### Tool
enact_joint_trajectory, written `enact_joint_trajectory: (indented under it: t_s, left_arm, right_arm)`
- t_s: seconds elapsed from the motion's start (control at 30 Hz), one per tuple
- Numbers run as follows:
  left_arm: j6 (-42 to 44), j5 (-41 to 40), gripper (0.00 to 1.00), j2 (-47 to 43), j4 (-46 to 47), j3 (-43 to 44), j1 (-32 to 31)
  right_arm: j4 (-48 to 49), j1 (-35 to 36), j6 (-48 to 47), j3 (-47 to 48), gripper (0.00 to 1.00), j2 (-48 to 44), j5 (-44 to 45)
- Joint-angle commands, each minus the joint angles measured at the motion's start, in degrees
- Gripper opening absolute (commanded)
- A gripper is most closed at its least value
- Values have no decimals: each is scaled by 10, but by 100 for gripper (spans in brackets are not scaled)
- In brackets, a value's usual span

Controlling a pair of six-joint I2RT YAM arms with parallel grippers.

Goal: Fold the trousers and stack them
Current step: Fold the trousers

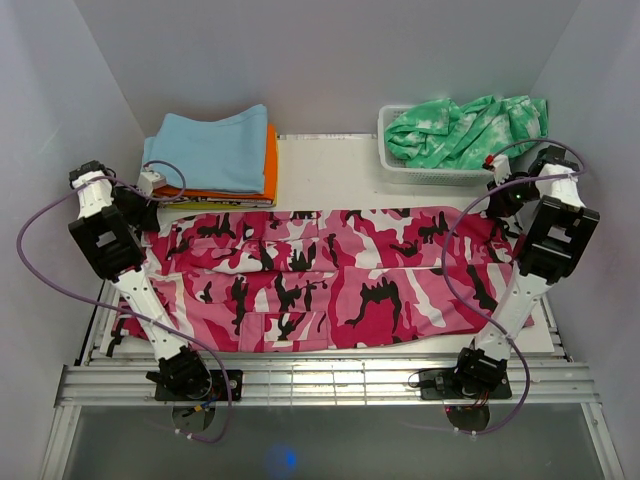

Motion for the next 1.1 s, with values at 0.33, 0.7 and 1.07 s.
enact_joint_trajectory:
  t_s: [0.33, 0.7, 1.07]
  left_arm:
    - [49, 1, 0, -35, -5, -63, 0]
    - [-67, 59, 0, -230, 226, -200, 11]
    - [-74, 121, 0, -399, 263, -346, 49]
  right_arm:
    - [-19, 0, -18, 18, 8, -74, -5]
    - [-19, -17, -30, 61, 8, -110, -26]
    - [-45, -88, -148, -15, 8, -208, -67]
